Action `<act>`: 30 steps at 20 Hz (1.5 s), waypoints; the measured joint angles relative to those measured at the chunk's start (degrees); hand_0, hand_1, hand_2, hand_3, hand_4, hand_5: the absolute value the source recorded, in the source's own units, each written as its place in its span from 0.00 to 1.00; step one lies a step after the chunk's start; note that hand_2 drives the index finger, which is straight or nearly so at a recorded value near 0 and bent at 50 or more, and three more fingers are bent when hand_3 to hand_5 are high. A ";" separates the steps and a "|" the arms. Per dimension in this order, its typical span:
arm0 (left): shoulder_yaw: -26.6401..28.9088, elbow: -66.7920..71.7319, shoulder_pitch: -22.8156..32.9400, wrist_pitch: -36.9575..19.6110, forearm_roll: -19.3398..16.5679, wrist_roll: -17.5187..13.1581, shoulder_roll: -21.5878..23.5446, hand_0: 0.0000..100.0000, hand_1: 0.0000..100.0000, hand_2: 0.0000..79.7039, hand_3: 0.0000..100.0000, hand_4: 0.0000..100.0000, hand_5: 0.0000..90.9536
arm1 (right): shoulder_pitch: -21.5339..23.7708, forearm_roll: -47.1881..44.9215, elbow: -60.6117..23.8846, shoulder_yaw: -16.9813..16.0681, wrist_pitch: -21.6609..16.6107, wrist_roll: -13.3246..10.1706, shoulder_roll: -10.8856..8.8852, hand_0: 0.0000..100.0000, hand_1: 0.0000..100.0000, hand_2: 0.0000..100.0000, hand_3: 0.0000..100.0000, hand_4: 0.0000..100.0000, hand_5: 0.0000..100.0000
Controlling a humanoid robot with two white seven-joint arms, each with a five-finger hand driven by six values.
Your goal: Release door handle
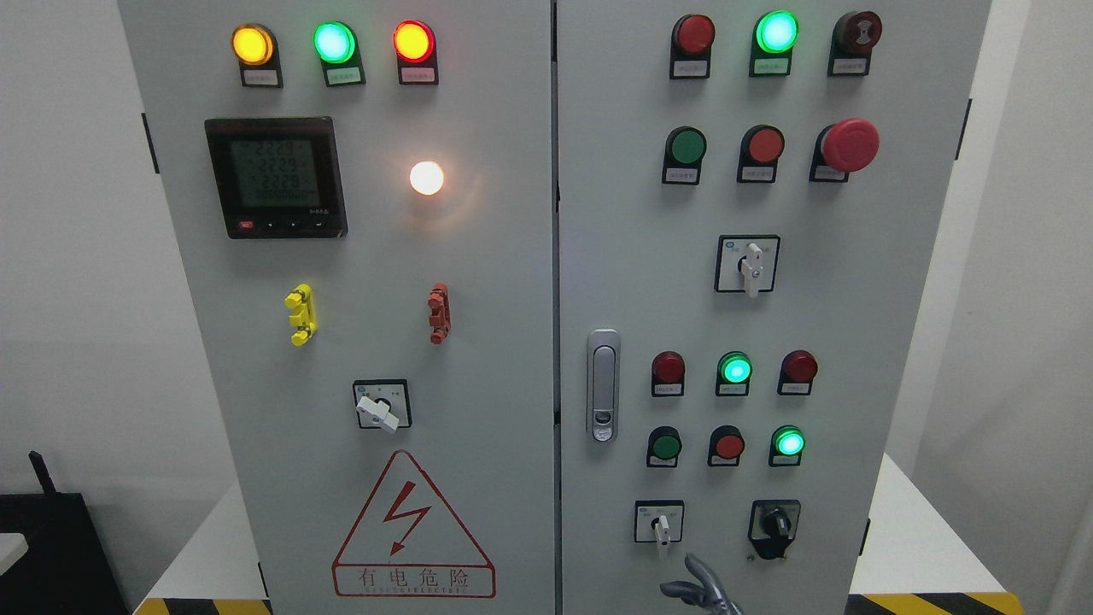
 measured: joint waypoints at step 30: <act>0.00 0.00 -0.01 0.10 0.00 0.00 0.00 0.12 0.39 0.00 0.00 0.00 0.00 | -21.65 24.05 14.81 7.01 21.87 5.52 2.03 0.32 0.30 0.00 1.00 1.00 1.00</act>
